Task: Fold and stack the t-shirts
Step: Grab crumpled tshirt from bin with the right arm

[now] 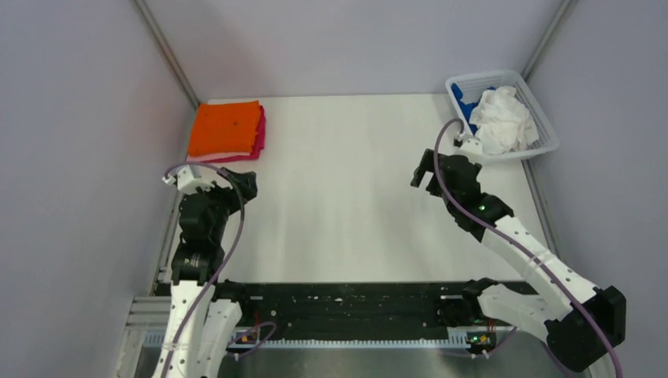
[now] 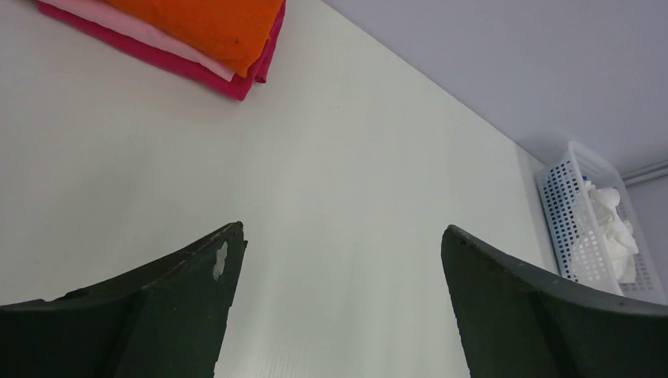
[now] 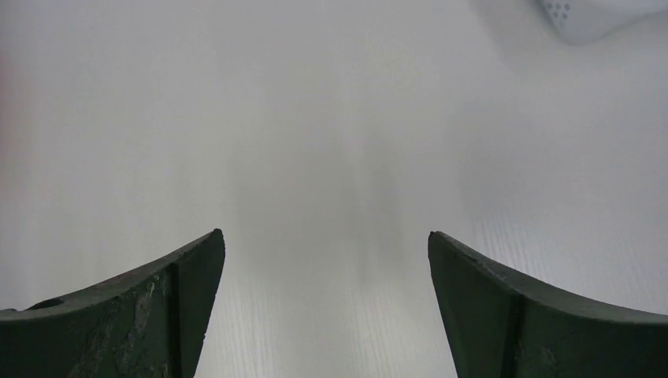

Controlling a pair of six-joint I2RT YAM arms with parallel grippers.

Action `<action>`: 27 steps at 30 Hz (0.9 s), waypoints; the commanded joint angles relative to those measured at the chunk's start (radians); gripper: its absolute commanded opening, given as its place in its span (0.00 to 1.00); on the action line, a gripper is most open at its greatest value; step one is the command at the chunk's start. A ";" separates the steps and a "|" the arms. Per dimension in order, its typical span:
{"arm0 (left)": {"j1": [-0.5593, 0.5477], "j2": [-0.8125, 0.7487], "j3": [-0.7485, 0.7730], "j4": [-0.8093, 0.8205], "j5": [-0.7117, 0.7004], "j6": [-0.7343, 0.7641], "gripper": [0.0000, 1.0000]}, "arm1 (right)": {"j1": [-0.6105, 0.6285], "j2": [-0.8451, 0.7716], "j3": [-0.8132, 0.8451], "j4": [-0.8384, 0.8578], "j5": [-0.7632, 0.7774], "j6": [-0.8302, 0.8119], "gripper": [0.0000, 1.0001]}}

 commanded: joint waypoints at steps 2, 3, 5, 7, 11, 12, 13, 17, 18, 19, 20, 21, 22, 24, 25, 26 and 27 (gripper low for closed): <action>0.001 0.034 0.056 0.009 -0.018 0.002 0.99 | -0.013 0.047 0.211 0.019 0.191 -0.166 0.99; 0.000 0.044 0.061 0.018 -0.015 0.005 0.99 | -0.046 0.077 0.258 0.017 0.151 -0.200 0.99; 0.000 0.067 0.069 0.036 -0.014 0.008 0.99 | -0.178 0.153 0.376 -0.010 0.014 -0.184 0.99; 0.001 0.092 0.078 0.058 -0.020 0.010 0.99 | -0.320 0.235 0.433 0.023 -0.131 -0.163 0.99; 0.001 0.114 0.080 0.122 -0.036 0.018 0.99 | -0.471 0.436 0.565 0.055 -0.134 -0.169 0.99; 0.001 0.118 0.078 0.138 -0.032 0.021 0.99 | -0.487 0.495 0.606 0.052 -0.121 -0.180 0.99; 0.001 0.122 0.075 0.155 -0.027 0.025 0.99 | -0.516 0.554 0.650 0.049 -0.105 -0.186 0.99; 0.001 0.141 0.068 0.191 -0.038 0.043 0.99 | -0.564 0.830 0.851 0.044 -0.030 -0.224 0.99; 0.000 0.144 0.066 0.194 -0.046 0.047 0.99 | -0.568 0.888 0.915 0.034 -0.022 -0.235 0.99; 0.000 0.148 0.062 0.196 -0.056 0.049 0.99 | -0.573 0.951 0.977 0.021 -0.012 -0.243 0.99; 0.000 0.150 0.059 0.198 -0.065 0.048 0.99 | -0.580 1.011 1.032 0.004 0.012 -0.238 0.99; 0.001 0.153 0.055 0.199 -0.075 0.045 0.99 | -0.587 1.061 1.084 -0.012 0.031 -0.228 0.99; 0.001 0.155 0.050 0.200 -0.078 0.046 0.99 | -0.594 1.107 1.119 -0.018 0.045 -0.218 0.99; 0.002 0.160 0.043 0.201 -0.083 0.048 0.99 | -0.604 1.185 1.173 -0.011 0.063 -0.217 0.99; 0.001 0.161 0.041 0.200 -0.084 0.050 0.99 | -0.607 1.219 1.191 -0.011 0.074 -0.218 0.98; 0.002 0.163 0.041 0.199 -0.086 0.051 0.99 | -0.611 1.250 1.210 -0.011 0.075 -0.221 0.98; 0.001 0.165 0.042 0.196 -0.088 0.051 0.99 | -0.616 1.282 1.231 -0.011 0.071 -0.221 0.96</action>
